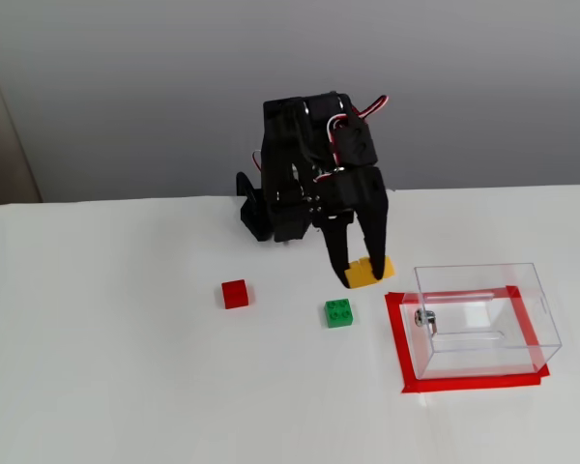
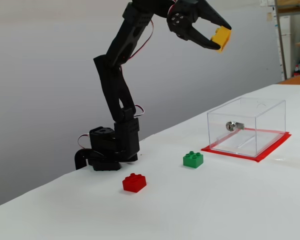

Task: Pick the yellow lego brick and place it into the transparent box

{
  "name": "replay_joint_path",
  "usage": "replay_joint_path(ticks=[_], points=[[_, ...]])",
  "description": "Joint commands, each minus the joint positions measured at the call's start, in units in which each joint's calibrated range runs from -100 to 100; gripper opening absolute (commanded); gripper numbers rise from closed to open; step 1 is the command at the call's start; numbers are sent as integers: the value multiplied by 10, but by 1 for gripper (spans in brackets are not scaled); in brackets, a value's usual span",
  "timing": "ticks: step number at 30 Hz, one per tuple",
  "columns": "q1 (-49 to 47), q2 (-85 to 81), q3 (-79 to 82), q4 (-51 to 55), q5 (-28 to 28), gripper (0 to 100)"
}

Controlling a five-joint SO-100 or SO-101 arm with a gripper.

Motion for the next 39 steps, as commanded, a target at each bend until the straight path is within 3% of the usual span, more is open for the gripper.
replay_joint_path(ticks=[1,17,39], points=[[-55,-9,-21,-8,10,8],[-272,84,-16,-53,70,8],[-428,253,-24,-114,72,8]])
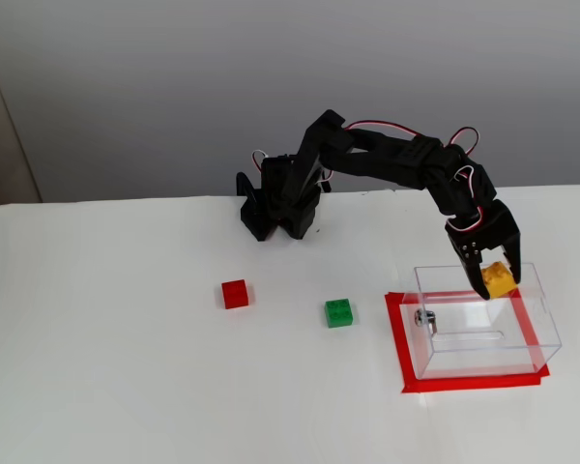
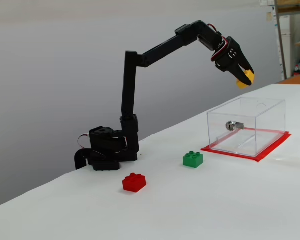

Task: Pick the yellow lego brick and place it into the transparent box

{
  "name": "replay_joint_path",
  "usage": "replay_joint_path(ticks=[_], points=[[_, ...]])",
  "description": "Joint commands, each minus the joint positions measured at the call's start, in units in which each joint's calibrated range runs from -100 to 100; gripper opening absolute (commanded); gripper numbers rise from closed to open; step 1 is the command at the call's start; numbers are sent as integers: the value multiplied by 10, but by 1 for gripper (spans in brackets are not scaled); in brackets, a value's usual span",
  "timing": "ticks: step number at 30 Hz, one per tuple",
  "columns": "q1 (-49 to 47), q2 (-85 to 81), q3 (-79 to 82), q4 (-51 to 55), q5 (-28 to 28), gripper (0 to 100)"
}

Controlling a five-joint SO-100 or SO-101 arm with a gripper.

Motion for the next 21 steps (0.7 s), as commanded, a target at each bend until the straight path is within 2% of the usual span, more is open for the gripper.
replay_joint_path(ticks=[1,19,21], points=[[-12,5,-24,-32,2,8],[-16,13,-24,-38,2,8],[-16,13,-24,-37,2,11]])
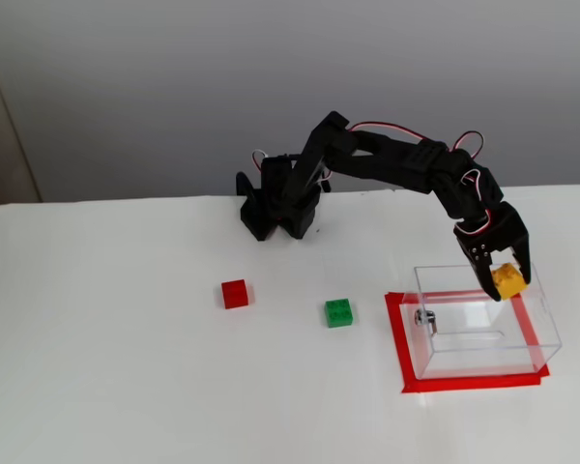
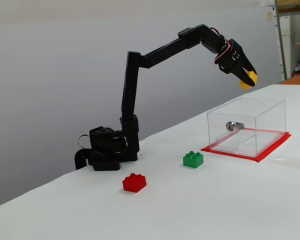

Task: Pick the yellow lego brick and place it into the transparent box

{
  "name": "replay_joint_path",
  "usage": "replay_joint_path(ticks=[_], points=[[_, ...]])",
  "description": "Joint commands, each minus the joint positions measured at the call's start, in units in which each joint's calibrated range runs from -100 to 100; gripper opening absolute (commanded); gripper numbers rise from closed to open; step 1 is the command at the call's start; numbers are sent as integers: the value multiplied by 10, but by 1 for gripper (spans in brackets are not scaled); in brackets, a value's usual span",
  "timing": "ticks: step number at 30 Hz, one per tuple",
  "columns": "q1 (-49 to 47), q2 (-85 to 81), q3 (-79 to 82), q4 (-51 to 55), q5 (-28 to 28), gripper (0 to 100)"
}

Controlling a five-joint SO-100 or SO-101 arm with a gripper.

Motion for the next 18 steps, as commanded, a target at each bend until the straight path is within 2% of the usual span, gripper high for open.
replay_joint_path(ticks=[1,4,6,18], points=[[1,-5,-24,-7,2,15],[2,-5,-23,-5,2,26],[3,-5,-23,-5,2,29],[3,-2,-22,-6,2,29]])
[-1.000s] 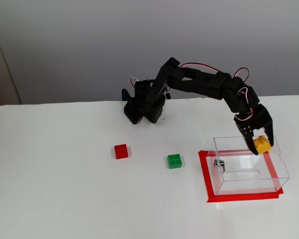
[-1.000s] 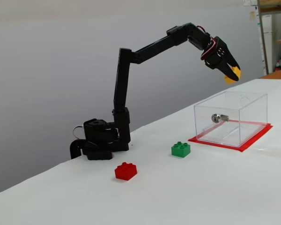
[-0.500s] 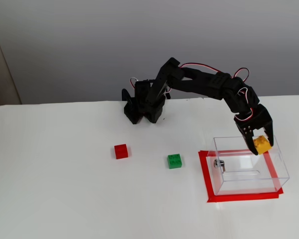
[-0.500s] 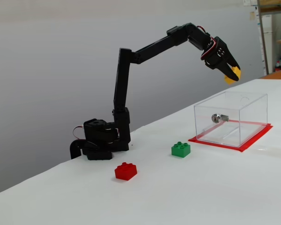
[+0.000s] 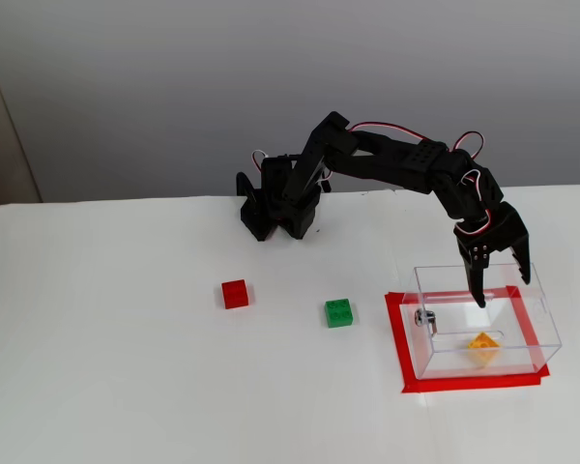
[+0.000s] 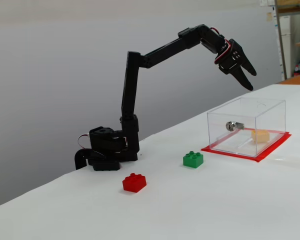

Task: Pick the yellow lego brick and place it into the transparent box

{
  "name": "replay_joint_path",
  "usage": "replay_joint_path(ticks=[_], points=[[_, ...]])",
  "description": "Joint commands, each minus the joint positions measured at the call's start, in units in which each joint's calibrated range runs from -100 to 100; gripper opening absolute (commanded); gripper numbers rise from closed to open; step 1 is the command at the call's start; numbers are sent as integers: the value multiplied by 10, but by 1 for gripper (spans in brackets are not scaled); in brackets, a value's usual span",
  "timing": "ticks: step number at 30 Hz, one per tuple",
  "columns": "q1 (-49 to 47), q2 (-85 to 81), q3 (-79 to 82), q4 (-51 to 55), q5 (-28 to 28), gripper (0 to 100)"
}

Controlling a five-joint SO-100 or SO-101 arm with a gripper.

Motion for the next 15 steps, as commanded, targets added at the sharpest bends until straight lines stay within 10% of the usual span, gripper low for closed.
replay_joint_path(ticks=[1,15], points=[[3,-1,-23,-6,2,29],[6,-4,-23,-4,2,29]])
